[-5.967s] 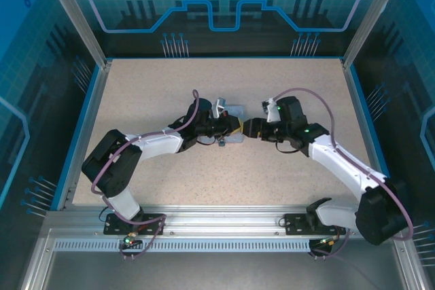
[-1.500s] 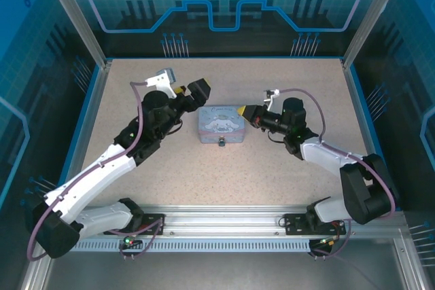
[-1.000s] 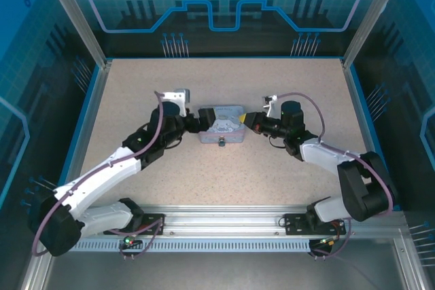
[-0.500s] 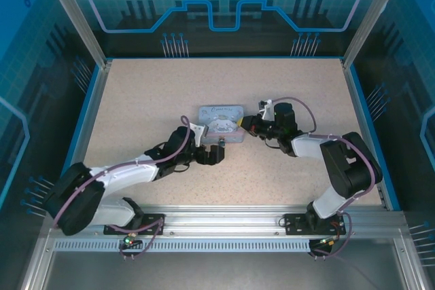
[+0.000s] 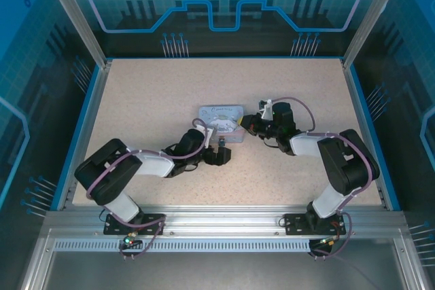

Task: Unlock the padlock with the key

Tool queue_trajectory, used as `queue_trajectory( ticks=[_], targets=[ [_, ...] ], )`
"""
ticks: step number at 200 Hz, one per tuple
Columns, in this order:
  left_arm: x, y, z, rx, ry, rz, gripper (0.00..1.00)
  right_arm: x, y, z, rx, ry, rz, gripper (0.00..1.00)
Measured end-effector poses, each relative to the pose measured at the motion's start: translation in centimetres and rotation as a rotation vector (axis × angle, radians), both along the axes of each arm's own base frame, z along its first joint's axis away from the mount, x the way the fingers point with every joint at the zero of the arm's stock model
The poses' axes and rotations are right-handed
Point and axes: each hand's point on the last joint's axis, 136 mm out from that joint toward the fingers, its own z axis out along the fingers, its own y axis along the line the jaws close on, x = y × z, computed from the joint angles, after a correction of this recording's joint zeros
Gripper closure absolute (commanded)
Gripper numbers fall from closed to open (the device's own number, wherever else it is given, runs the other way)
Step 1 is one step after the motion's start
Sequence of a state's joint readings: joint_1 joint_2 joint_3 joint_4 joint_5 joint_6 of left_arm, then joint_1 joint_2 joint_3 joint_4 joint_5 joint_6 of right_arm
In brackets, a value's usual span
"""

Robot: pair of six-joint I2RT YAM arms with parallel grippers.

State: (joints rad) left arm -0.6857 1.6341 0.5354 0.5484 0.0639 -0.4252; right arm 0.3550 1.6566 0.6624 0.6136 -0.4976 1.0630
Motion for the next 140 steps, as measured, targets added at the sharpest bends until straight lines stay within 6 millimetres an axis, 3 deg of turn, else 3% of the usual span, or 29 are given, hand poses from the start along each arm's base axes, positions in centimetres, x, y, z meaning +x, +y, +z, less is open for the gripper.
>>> queue_trajectory(
  ticks=[71,140],
  targets=[
    [2.1,-1.3,-0.1,0.002,-0.134,0.023,0.01,0.2,0.1,-0.5,-0.009,0.026,-0.001,1.00],
    [2.7,-2.2,0.2,-0.032,-0.162,0.016,0.01,0.3,0.1,-0.7,-0.020,0.034,-0.012,1.00]
  ],
)
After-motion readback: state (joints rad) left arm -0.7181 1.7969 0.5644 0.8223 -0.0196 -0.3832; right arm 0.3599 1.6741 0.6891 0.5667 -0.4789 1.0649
